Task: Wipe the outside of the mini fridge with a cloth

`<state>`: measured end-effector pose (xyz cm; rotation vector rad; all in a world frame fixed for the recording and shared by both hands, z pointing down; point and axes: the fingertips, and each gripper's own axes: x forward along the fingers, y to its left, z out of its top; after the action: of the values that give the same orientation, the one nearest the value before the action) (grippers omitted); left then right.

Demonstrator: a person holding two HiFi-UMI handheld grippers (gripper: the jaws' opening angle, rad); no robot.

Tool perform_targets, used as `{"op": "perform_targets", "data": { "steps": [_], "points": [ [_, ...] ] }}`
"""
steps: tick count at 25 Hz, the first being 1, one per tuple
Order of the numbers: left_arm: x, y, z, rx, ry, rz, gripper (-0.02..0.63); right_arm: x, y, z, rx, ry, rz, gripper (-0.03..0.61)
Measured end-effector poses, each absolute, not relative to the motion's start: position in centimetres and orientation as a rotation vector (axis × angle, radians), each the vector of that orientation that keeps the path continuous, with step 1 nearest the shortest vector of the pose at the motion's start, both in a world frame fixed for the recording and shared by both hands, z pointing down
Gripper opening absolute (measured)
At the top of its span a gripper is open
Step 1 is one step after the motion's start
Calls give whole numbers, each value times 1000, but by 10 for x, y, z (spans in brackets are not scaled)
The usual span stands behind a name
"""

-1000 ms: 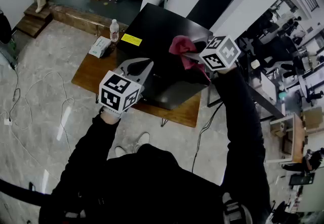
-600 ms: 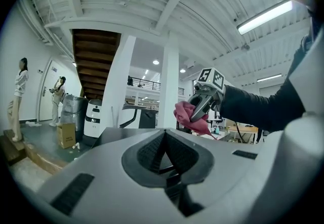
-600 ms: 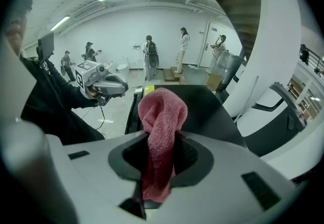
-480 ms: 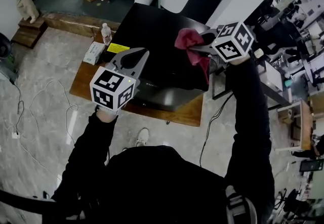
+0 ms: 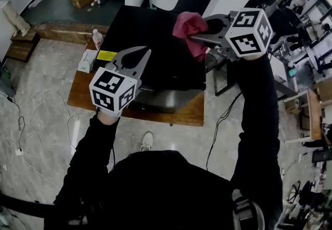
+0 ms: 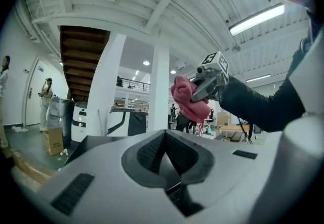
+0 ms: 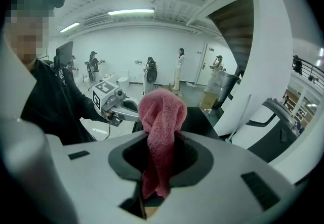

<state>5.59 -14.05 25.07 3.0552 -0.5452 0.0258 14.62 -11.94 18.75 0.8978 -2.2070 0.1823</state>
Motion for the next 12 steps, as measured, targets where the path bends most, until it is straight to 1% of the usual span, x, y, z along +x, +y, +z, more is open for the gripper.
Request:
{"op": "perform_targets", "data": {
  "steps": [5, 12],
  "points": [
    [56, -159, 245, 3060, -619, 36, 6, 144, -163, 184, 862, -2195, 169, 92],
    [45, -208, 245, 3029, -747, 67, 6, 133, -274, 210, 790, -2152, 218, 94]
  ]
}}
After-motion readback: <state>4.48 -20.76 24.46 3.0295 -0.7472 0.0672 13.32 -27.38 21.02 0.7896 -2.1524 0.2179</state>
